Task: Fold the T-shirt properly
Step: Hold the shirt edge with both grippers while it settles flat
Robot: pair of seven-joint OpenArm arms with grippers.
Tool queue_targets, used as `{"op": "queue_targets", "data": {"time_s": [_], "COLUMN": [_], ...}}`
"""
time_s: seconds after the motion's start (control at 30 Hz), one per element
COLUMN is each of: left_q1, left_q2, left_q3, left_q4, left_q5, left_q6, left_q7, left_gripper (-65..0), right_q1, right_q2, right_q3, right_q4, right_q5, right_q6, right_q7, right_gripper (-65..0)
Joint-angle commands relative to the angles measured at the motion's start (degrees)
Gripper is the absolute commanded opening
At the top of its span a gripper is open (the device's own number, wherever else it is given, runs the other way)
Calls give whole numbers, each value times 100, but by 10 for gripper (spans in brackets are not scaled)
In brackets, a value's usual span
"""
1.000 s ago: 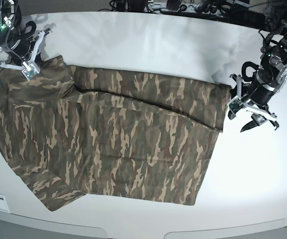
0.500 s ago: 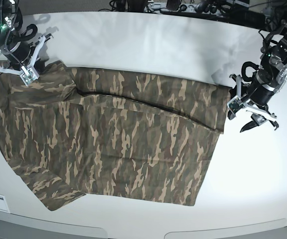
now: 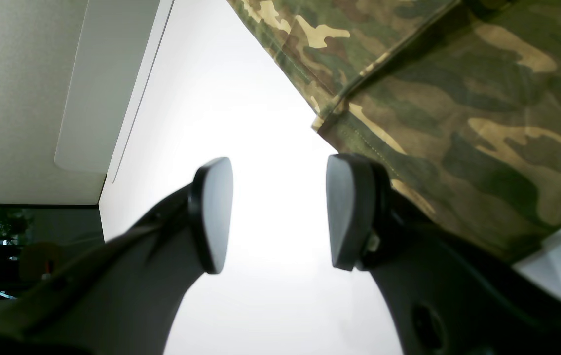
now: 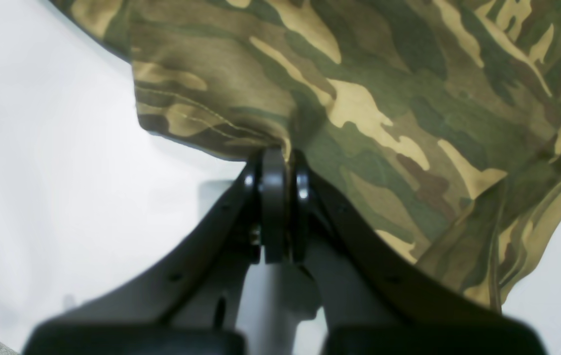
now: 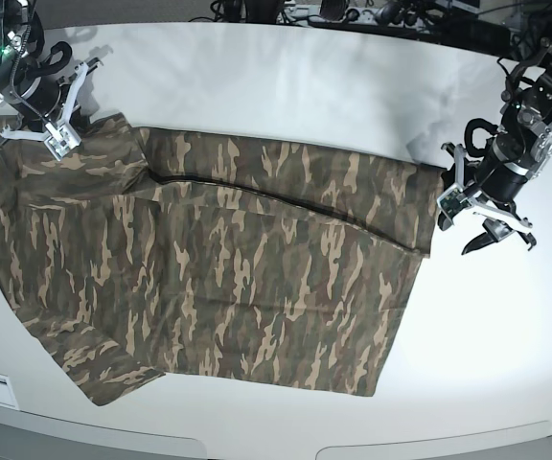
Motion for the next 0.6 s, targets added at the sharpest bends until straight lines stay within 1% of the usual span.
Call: {"op": "queue_targets", "data": {"time_s": [0.0,0.1,0.23,0.37,0.43,0.47,0.57], "left_q1": [-66,-66,-66,-66,-66,-66,-66], "left_q2": [-109,-109,-107,-107,-109,-109,-107], "left_q3": [-63,-66,-66,-66,-66,-66,-63], "left_q4": [79,79,79,79,79,79,79], "left_q5": [35,35,35,35,35,35,35], "left_q6": [66,66,66,66,66,66,66], "left_q7": [-109,-109,-109,-107,-107,-107,-107], "left_gripper": [-338,-338,-338,-338,-338,-338,-338], "right_q1": [13,13,13,13,13,13,13], "right_q2": [87,90,90,87,90,87,87], "right_q3": [50,50,61,61,61,61,61], "right_q4": [105,184,562,973,1019,1016,981], "right_q5": [20,15,7,-337,-487,-564,-579], "right_q6": [-11,-125,-334,-621,-765,-811,-802], "right_q7": [68,66,66,90,240,323,350], "right_gripper": [-650,-650,-650,-650,-650,-650,-650]}}
